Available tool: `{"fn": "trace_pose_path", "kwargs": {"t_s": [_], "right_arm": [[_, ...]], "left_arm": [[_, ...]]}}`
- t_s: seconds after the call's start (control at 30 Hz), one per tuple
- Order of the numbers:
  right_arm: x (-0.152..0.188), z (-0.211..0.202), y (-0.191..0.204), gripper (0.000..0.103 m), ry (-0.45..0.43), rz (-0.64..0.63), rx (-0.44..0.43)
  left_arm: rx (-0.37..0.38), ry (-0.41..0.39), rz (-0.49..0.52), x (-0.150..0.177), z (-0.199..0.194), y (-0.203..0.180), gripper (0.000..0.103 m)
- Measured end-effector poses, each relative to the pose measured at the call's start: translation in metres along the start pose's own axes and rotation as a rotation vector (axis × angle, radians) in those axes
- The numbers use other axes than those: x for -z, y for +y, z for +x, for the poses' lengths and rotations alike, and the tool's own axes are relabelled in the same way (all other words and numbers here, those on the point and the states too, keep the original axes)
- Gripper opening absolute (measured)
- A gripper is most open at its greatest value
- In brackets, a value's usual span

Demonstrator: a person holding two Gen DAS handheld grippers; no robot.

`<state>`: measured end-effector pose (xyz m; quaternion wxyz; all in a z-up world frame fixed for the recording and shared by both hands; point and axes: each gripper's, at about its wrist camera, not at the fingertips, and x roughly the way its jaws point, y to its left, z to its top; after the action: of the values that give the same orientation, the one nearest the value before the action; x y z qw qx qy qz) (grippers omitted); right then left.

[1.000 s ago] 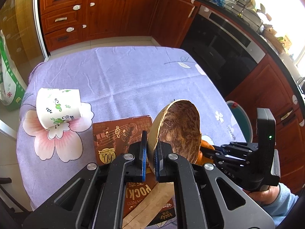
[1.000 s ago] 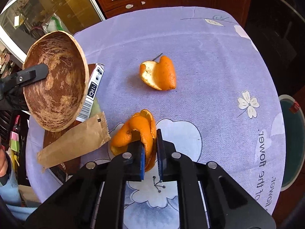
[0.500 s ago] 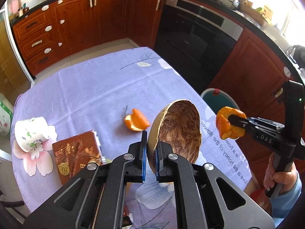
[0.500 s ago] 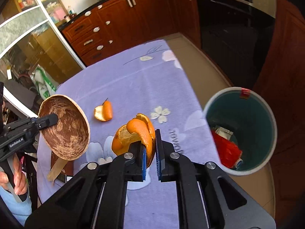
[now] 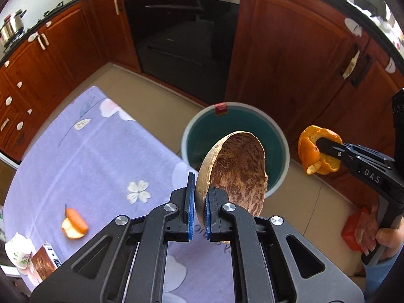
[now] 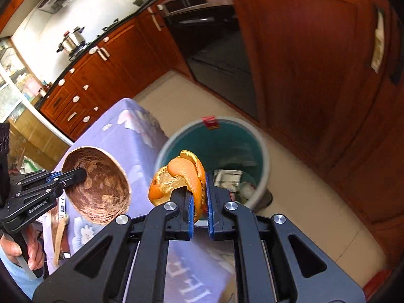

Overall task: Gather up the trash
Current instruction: 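Carry the bowl and the orange peels with both grippers over the teal bin, then open the left gripper to drop the bowl while the right gripper drops the peels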

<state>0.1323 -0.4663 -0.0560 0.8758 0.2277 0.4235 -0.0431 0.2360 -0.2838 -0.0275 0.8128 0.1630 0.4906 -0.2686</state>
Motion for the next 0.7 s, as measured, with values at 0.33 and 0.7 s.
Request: {"fn": "trace_pose_path", "kwargs": {"t_s": [0.33, 0.7], "right_arm": [[-0.008, 0.03, -0.034, 0.008, 0.044, 0.046, 0.038], [-0.014, 0.057, -0.032, 0.008, 0.084, 0.042, 0.044]], "left_arm": [[-0.01, 0.105, 0.039, -0.027, 0.083, -0.03, 0.007], [-0.02, 0.151, 0.043, -0.031, 0.116, -0.031, 0.048]]}}
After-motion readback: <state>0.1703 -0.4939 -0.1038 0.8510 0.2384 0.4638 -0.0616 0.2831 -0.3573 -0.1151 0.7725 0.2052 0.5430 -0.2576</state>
